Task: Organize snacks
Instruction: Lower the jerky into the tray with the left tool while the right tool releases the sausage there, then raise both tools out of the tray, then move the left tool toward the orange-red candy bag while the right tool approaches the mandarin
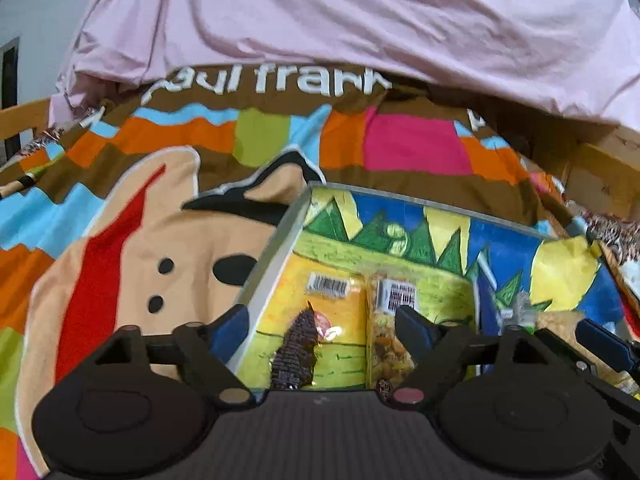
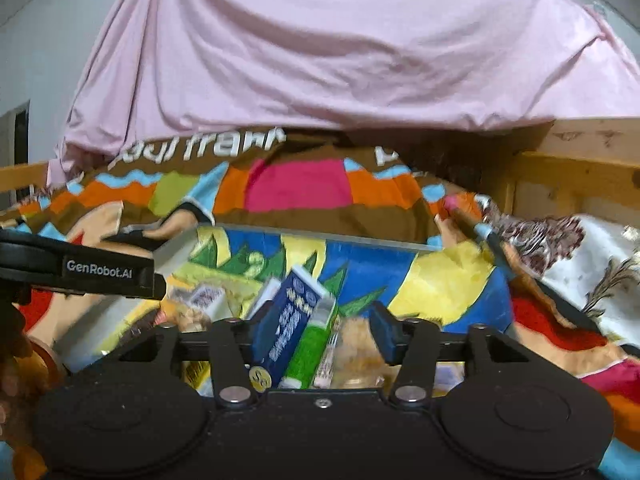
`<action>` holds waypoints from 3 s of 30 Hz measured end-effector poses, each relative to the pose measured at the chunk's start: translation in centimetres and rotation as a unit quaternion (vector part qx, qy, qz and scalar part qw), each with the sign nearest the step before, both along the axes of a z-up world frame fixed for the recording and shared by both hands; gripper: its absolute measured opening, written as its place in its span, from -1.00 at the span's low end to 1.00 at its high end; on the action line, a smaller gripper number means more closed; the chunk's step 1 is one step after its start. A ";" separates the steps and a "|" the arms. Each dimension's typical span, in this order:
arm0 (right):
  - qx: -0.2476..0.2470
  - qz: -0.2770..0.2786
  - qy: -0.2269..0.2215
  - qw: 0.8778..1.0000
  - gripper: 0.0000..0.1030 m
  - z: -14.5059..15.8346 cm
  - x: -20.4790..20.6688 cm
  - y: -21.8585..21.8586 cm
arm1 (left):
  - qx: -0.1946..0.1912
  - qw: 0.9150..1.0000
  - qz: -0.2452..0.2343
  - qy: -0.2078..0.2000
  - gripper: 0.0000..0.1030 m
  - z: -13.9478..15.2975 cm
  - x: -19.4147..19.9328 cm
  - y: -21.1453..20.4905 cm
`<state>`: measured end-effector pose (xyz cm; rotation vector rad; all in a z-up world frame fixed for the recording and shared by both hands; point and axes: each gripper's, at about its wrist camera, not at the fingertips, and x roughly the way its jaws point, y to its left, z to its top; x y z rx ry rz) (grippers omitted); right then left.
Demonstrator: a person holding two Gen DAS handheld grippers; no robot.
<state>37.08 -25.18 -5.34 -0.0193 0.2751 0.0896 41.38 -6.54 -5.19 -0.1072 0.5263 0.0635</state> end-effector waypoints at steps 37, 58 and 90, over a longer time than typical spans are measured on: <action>-0.011 0.032 -0.074 0.997 0.99 9.7 -25.6 3.0 | 0.009 0.989 0.072 -0.132 0.99 10.0 -28.0 7.5; -0.028 0.079 0.066 0.994 0.99 4.4 -26.6 6.5 | 0.039 0.997 0.025 -0.055 0.99 4.9 -31.5 9.9; -0.033 0.076 0.105 0.991 0.99 2.3 -23.5 7.3 | 0.043 0.999 -0.015 -0.026 0.99 2.8 -26.7 11.4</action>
